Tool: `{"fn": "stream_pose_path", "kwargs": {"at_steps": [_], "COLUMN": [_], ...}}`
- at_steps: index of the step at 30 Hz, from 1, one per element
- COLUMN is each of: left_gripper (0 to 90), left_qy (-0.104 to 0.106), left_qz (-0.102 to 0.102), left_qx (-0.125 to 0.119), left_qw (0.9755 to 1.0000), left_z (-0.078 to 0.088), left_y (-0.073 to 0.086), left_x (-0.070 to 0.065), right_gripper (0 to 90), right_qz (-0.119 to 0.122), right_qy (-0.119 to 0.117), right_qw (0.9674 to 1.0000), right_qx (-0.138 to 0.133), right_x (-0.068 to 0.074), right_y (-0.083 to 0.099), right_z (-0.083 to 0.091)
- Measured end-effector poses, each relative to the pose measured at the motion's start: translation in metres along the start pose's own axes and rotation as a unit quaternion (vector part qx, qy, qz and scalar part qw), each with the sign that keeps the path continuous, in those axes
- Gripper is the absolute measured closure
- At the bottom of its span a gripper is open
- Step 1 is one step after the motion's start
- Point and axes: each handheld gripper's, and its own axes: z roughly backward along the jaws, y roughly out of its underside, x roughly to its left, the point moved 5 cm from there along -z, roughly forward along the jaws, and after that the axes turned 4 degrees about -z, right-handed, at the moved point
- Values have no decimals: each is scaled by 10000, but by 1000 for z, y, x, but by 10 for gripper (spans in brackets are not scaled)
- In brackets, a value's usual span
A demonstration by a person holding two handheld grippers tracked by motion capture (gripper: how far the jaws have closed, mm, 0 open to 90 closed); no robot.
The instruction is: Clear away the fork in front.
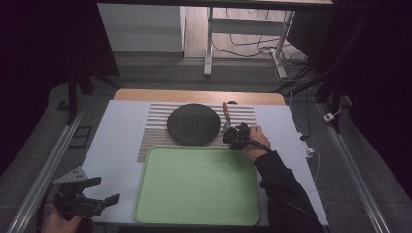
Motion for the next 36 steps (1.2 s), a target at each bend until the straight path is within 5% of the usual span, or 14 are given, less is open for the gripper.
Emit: {"fn": "stream_pose_path", "kwargs": {"at_steps": [4, 5, 7, 9, 14, 18, 24, 30, 34, 36], "left_gripper": [1, 1, 1, 2, 2, 2, 0, 0, 0, 0], "left_qy": [-3, 1, 0, -4, 3, -1, -36, -88, -114, -118], "left_qz": [-5, -7, -11, -26, -34, -33, -131, -176, -218, -236], "left_qx": [3, 3, 3, -4, 1, -4, 21, 24, -6, -2], "left_qw": [10000, 10000, 10000, 10000, 10000, 10000, 9999, 9998, 9997, 9997], "left_z": [0, 0, 0, 0, 0, 0, 0, 0, -1, -1], "left_y": [0, 0, 0, 0, 0, 0, 0, -1, -2, -2], "left_x": [0, 0, 0, 0, 0, -1, -2, -3, -4, -4], "right_gripper": [632, 761, 808, 886, 900, 900, 900, 900, 900, 900], "right_qz": [430, 678, 729, 1147, 1117, 954, 672, 81, -288, -572], "right_qy": [111, 131, 0, 293, 417, 497, 314, 202, 25, -207], "right_qw": [9990, 9976, 9973, 9929, 9928, 9941, 9967, 9980, 9965, 9931], "right_qx": [8, 65, 68, 60, -58, -105, -328, -598, -782, -1002], "right_x": [5, 10, 14, 17, 13, 9, 1, -7, -8, -11], "right_y": [-3, -3, -4, -5, -8, -7, -7, -2, 0, 1], "right_z": [-1, -2, -4, -3, 3, 11, 21, 45, 55, 66]}}
